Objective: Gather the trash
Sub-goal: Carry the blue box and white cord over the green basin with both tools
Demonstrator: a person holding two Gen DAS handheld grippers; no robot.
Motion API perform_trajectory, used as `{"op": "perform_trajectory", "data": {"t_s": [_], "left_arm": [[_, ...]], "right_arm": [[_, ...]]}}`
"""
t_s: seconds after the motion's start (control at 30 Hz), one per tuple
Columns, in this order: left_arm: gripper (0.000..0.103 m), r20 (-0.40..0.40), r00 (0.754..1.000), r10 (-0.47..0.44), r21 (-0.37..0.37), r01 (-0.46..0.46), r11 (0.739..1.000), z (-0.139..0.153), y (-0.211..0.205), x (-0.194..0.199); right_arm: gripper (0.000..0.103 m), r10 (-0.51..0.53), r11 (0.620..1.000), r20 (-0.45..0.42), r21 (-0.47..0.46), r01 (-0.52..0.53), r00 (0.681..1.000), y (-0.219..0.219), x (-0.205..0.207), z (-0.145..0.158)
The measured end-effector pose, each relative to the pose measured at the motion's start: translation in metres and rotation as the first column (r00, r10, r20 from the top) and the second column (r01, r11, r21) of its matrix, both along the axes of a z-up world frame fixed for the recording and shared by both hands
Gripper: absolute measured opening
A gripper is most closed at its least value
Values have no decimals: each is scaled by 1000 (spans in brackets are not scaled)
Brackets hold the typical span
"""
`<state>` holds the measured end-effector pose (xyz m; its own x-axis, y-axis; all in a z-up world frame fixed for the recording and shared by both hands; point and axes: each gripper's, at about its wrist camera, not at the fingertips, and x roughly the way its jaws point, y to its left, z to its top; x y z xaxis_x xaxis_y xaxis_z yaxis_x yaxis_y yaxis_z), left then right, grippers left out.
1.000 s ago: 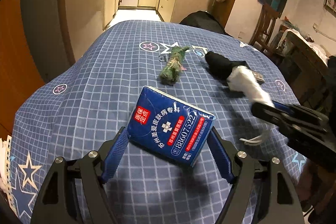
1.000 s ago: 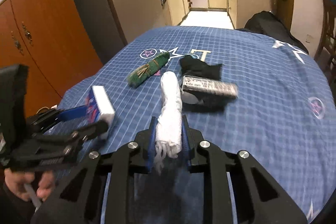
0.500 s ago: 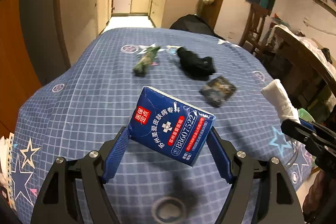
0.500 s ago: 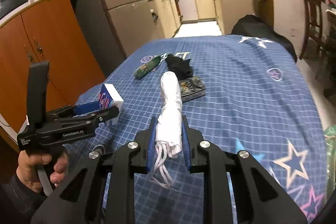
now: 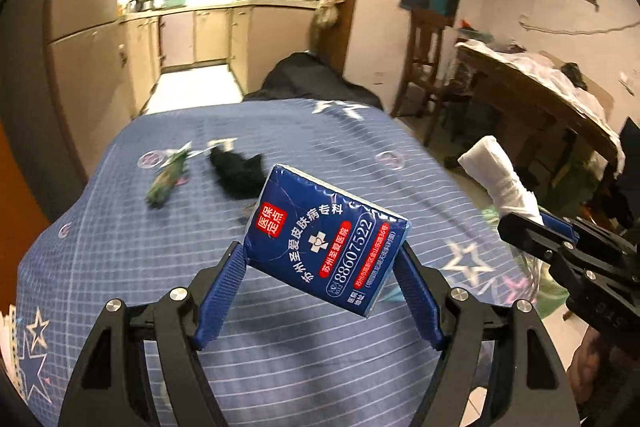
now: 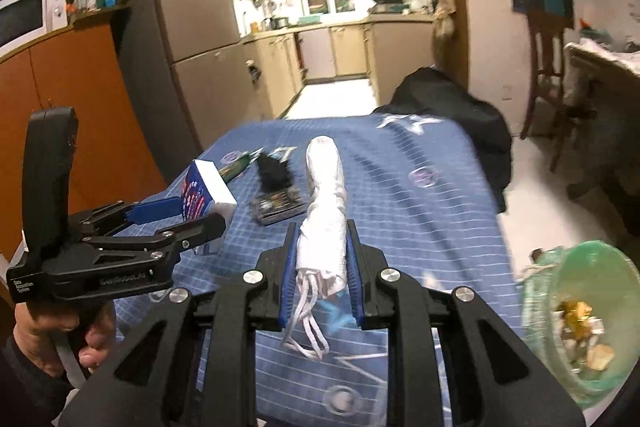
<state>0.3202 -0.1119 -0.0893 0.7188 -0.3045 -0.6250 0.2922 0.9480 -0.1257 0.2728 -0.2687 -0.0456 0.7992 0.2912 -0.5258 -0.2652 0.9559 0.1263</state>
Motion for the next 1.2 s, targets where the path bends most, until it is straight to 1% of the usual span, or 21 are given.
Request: {"op": "perform_trajectory", "data": {"t_s": [0.3,0.47,0.57,0.7,0.97,1.17,1.2], "left_arm": [[75,35,992,-118,1,118,993,22,-76,-2],[75,53,980,-190,8,190,982,33,-125,-6],[75,63,972,-225,8,225,974,40,-147,-8],[75,66,961,-270,9,270,963,47,-183,-8],[75,48,934,-355,12,355,935,48,-264,-3],[75,14,917,-398,30,397,917,41,-322,8],[75,8,916,-401,32,401,916,38,-326,10]], "right_arm": [[20,-129,991,53,-26,131,990,-68,-14,16],[20,-194,980,65,-36,197,979,-102,-23,21],[20,-230,971,72,-46,234,970,-123,-29,22],[20,-287,955,74,-60,291,955,-153,-36,24],[20,-390,917,46,-68,392,920,-214,-47,24],[20,-442,895,-13,-65,441,897,-253,-45,14],[20,-449,892,-29,-64,447,893,-260,-43,11]]}}
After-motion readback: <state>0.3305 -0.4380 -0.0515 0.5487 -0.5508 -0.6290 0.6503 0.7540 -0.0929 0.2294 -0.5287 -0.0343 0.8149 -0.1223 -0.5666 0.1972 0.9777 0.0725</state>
